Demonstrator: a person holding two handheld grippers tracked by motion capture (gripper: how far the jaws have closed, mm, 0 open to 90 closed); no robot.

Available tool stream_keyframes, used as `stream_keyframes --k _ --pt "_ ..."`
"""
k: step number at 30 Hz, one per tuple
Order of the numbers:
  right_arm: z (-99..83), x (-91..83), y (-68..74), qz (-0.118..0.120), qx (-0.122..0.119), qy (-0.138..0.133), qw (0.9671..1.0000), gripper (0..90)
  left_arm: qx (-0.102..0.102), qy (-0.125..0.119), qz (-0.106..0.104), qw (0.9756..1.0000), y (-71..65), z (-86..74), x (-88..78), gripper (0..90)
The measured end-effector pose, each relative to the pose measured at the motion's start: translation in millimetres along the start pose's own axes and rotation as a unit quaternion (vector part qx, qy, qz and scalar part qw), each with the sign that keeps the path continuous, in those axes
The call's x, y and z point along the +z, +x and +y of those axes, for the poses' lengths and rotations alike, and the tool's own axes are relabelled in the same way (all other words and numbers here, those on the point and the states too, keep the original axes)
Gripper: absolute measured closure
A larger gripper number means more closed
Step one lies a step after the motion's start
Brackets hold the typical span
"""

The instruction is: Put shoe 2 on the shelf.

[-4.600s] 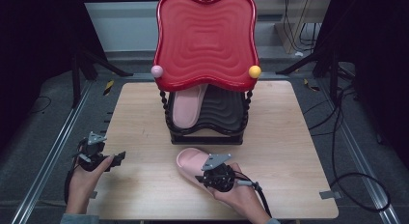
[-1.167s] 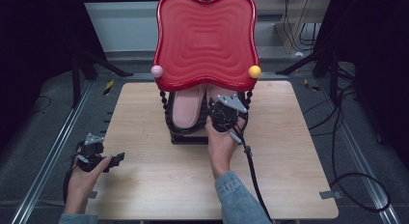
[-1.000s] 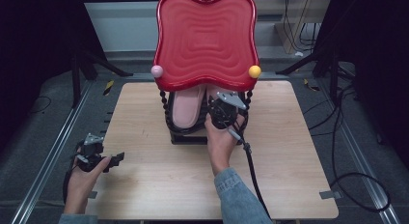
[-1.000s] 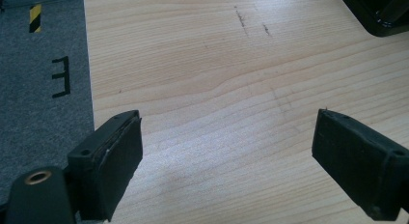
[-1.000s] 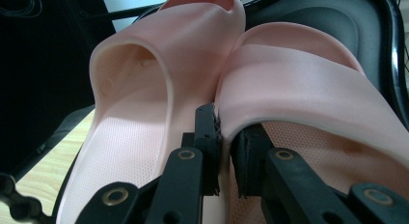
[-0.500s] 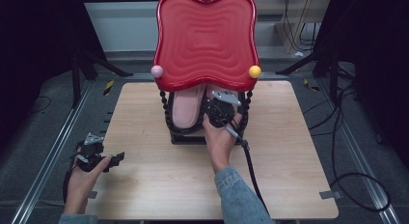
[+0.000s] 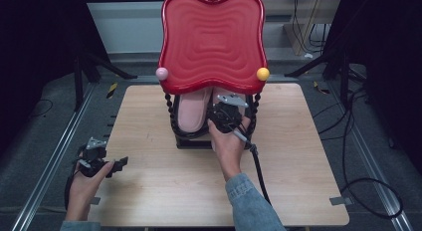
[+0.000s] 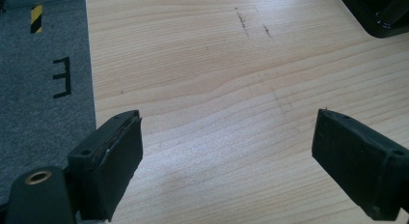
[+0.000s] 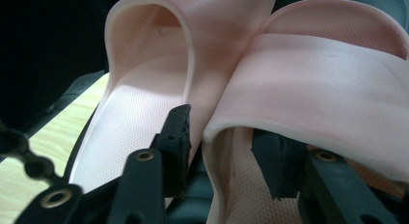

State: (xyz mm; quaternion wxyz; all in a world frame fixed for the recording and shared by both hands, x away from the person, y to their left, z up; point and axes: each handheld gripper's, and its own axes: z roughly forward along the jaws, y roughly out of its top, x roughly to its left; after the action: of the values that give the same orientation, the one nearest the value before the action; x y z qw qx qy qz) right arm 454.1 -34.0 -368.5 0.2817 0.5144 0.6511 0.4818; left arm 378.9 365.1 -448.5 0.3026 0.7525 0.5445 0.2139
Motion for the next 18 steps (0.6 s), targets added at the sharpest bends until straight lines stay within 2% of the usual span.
stream_keyframes --k 7,12,13,18 --pt "-1.5 -7.5 0.8 0.011 -0.016 0.018 0.9996 46.6 0.001 0.001 0.0 1.0 -0.4 -0.1 0.6 10.3" --pt "-4.9 -12.3 1.6 0.02 -0.016 0.021 0.9994 45.5 0.001 0.001 0.0 1.0 0.0 -0.4 0.8 10.3" --pt "-7.5 -14.5 1.9 0.022 -0.024 0.023 0.9992 45.3 0.001 0.002 0.0 1.0 -0.3 -0.3 0.7 10.3" --pt "-12.3 -22.0 0.9 0.026 -0.03 0.033 0.9987 45.5 0.002 0.002 0.001 1.0 -0.1 -0.2 0.2 10.3"
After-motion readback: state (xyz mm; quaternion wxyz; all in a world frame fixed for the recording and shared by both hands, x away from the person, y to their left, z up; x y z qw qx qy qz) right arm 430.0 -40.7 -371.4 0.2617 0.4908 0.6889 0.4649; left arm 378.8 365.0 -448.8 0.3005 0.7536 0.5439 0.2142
